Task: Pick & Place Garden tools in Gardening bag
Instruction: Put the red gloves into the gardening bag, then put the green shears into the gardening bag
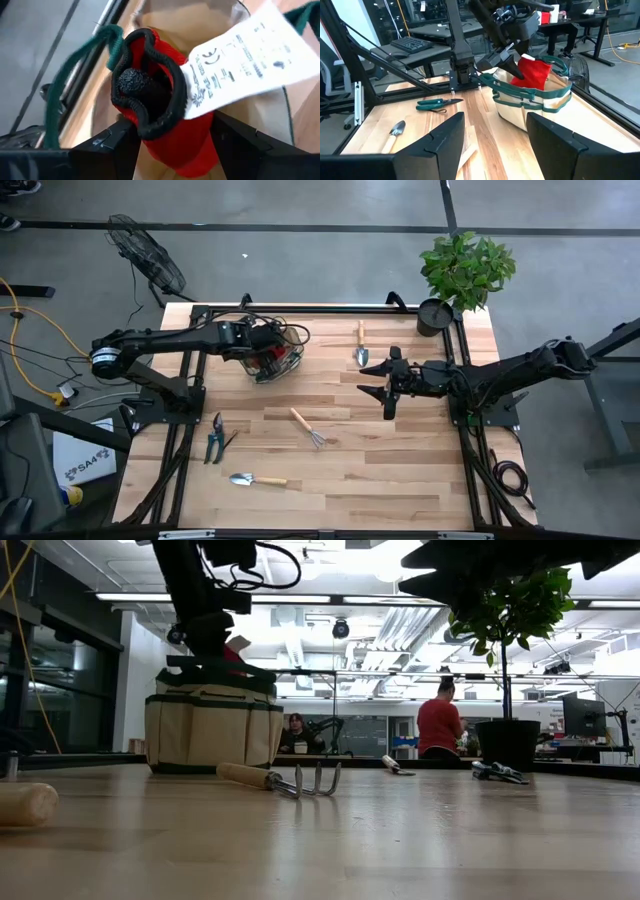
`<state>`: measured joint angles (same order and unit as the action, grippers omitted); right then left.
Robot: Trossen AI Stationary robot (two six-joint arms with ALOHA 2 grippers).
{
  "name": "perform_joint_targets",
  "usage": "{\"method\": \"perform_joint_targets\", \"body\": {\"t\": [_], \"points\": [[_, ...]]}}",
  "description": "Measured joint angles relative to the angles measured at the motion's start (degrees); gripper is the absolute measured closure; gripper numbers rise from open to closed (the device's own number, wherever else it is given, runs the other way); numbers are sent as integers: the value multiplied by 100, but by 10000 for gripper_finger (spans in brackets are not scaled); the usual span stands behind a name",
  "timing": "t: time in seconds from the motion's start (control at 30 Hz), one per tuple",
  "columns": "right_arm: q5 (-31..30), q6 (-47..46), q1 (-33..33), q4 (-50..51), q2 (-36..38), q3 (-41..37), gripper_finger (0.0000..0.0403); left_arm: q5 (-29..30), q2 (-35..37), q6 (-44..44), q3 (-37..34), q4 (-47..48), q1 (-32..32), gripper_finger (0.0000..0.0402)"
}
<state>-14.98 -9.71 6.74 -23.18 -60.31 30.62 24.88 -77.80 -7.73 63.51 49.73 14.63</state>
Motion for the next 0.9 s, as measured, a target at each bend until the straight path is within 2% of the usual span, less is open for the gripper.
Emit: {"method": "perform_joint_targets", "body": {"t": [0.2, 0.5, 0.8, 0.9], "points": [[10, -75, 0, 66, 0, 2, 197, 84, 0, 95, 0, -16, 0, 183], [10, -101, 0, 95, 0, 2, 197, 132, 0, 1165, 0, 10, -2, 174], [10, -103, 0, 234, 0, 2, 197, 134, 0, 1934, 0, -15, -2, 76], [12, -103, 0, 244, 0, 2, 197, 138, 0, 2083, 0, -15, -2, 55]]}}
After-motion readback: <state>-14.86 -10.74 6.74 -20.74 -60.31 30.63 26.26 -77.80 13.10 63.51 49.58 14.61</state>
